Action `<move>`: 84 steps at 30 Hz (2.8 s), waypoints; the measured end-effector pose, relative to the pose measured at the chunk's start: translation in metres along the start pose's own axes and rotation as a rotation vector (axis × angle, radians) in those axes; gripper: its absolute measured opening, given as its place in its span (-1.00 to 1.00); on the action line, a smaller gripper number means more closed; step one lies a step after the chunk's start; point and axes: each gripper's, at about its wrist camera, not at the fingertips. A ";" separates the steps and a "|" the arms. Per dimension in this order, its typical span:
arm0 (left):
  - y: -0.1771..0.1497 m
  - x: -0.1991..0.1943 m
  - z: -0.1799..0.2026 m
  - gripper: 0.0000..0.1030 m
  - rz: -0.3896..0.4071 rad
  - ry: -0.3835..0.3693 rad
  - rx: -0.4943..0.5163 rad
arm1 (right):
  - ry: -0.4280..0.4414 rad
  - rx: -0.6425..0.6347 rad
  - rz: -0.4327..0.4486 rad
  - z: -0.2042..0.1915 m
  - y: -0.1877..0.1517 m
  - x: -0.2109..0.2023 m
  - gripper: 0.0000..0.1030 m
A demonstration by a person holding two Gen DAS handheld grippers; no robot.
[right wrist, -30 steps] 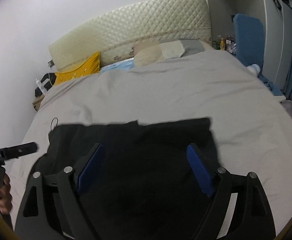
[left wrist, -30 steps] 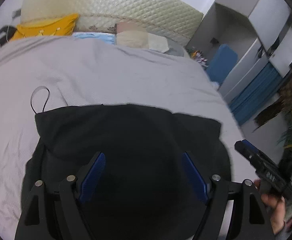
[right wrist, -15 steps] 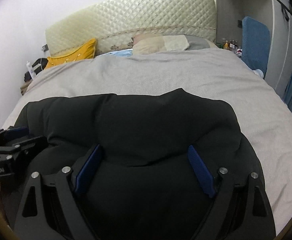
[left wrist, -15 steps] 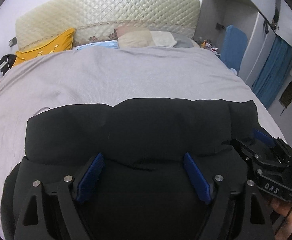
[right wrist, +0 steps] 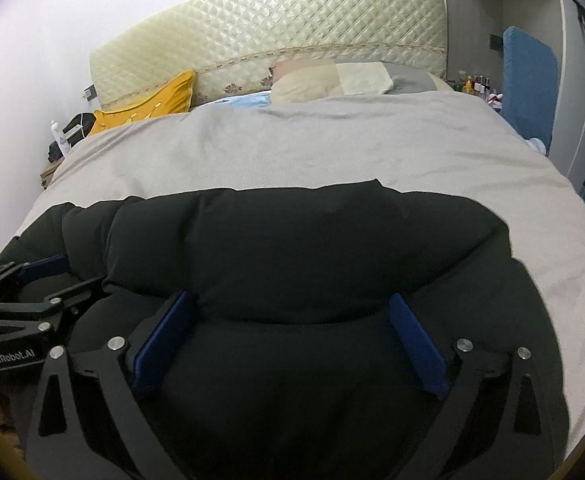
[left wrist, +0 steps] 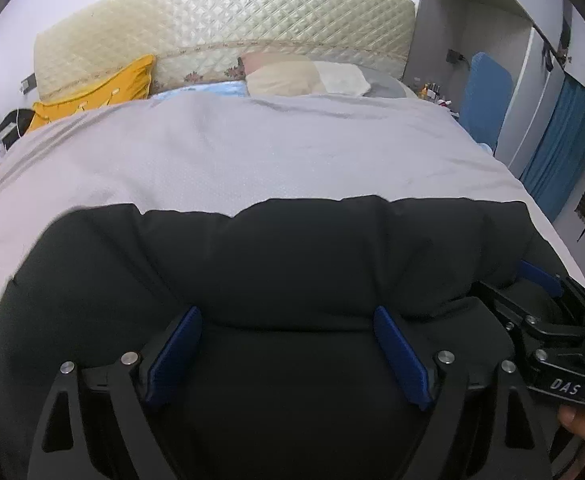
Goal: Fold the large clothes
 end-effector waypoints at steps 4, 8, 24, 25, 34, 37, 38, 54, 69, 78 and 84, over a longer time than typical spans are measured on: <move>-0.006 0.001 0.004 0.73 0.012 0.014 0.021 | 0.008 -0.008 0.014 0.000 -0.004 0.004 0.97; -0.010 -0.006 0.006 0.73 0.016 0.029 0.040 | 0.002 -0.019 0.019 -0.003 -0.009 0.003 0.97; -0.032 -0.052 -0.084 0.72 0.023 0.133 -0.055 | 0.046 -0.092 0.034 0.022 -0.019 -0.048 0.97; -0.035 -0.051 -0.086 0.72 0.023 0.139 -0.052 | 0.031 -0.104 0.029 0.023 -0.021 -0.045 0.97; -0.045 -0.032 -0.091 0.80 0.005 0.147 -0.054 | 0.076 -0.067 0.019 0.035 -0.029 -0.033 0.99; -0.044 -0.043 -0.090 0.77 0.008 0.148 -0.084 | 0.054 -0.089 0.017 0.032 -0.030 -0.038 0.99; -0.043 -0.047 -0.089 0.77 0.005 0.156 -0.092 | 0.042 -0.100 0.020 0.030 -0.029 -0.042 0.99; -0.029 -0.255 -0.036 0.77 0.286 0.159 -0.108 | 0.030 -0.214 0.245 -0.064 0.000 -0.224 1.00; -0.087 -0.380 0.002 0.81 0.369 0.151 -0.108 | 0.065 -0.233 0.530 -0.121 -0.042 -0.382 1.00; -0.134 -0.407 0.000 0.81 0.399 0.120 -0.125 | 0.098 -0.258 0.570 -0.144 -0.074 -0.412 1.00; -0.149 -0.403 -0.007 0.81 0.373 0.076 -0.138 | 0.115 -0.236 0.532 -0.153 -0.092 -0.401 1.00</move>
Point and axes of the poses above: each gripper's, at about its wrist camera, not at the fingertips, and x roughly the way its jaws point, z to its right, y to its top, and after that the axes turned 9 degrees about y, right-handed
